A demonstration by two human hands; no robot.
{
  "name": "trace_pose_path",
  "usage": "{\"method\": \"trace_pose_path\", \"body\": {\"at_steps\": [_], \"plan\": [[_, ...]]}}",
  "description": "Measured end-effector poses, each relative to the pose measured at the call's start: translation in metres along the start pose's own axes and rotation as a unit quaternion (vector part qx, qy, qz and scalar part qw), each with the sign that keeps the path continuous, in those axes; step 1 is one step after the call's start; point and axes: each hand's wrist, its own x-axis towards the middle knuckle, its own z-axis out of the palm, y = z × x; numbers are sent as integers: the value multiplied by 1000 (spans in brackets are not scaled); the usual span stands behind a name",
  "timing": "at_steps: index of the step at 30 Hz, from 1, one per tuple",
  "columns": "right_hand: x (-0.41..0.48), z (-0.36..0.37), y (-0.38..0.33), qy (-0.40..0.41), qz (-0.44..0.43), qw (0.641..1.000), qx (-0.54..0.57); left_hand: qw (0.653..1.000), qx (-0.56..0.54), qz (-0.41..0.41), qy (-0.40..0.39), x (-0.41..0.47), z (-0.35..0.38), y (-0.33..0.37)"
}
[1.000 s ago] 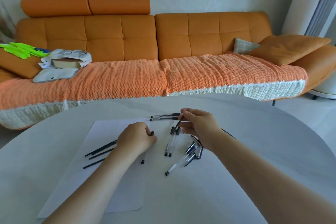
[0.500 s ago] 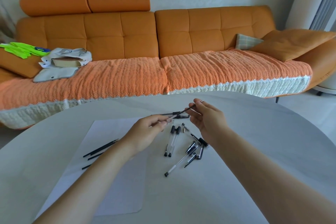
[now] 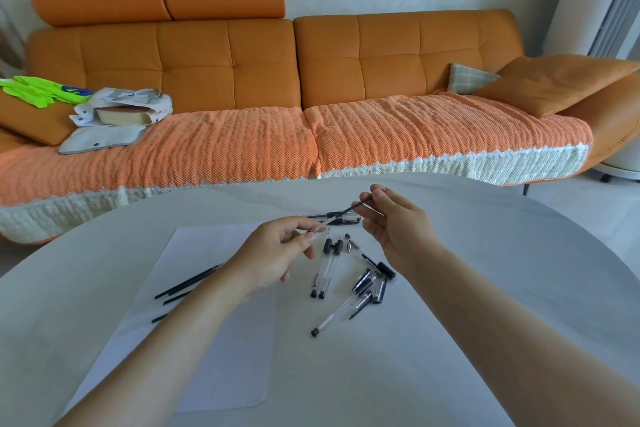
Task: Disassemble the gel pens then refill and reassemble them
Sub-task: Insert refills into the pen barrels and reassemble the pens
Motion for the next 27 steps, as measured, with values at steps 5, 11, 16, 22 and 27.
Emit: {"method": "trace_pose_path", "body": {"at_steps": [5, 11, 16, 22, 27], "plan": [[1, 0, -6, -27, -11, 999, -27, 1000, 1, 1, -13, 1, 0, -1], [-1, -2, -21, -120, -35, 986, -113, 991, -121, -28, -47, 0, 5, 3], [-11, 6, -12, -200, -31, 927, -316, 992, -122, -6, -6, 5, 17, 8], [4, -4, 3, -102, -184, 702, -680, 988, -137, -2, 68, 9, 22, 5], [15, -19, 15, -153, -237, 546, -789, 989, -136, 0, 54, 7, 19, 2]]}}
